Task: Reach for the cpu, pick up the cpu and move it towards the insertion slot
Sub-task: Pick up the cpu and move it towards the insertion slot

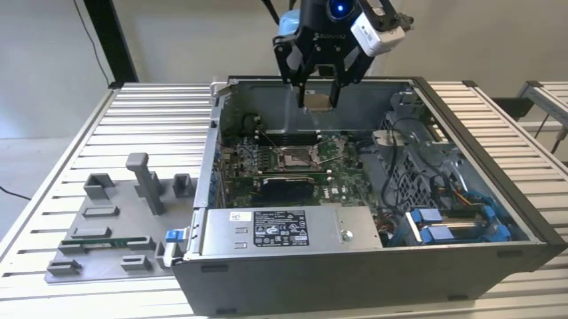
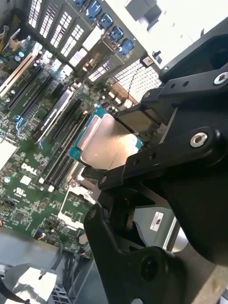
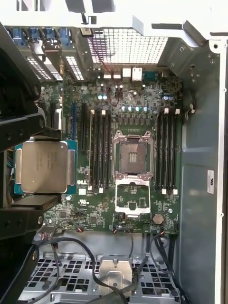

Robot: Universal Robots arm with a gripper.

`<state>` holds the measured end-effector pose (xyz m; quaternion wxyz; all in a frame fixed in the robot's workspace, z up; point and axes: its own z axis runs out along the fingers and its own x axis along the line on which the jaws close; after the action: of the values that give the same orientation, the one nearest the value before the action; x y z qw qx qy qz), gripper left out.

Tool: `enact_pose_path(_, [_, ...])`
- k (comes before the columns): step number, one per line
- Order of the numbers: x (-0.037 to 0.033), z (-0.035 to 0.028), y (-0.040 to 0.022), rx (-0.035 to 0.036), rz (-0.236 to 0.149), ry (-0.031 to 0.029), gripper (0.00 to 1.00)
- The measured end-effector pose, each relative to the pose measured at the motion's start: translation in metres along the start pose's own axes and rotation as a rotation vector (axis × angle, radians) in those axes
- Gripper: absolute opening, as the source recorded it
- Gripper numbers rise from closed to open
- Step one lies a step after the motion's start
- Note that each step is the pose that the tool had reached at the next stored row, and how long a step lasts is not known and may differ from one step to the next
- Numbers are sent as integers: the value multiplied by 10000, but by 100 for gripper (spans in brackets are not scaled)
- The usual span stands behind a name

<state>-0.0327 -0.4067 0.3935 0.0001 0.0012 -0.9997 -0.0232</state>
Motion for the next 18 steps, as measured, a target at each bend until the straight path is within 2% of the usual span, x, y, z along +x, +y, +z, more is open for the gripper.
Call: enact_pose_path(18, [10,9,205,1,0,0,0])
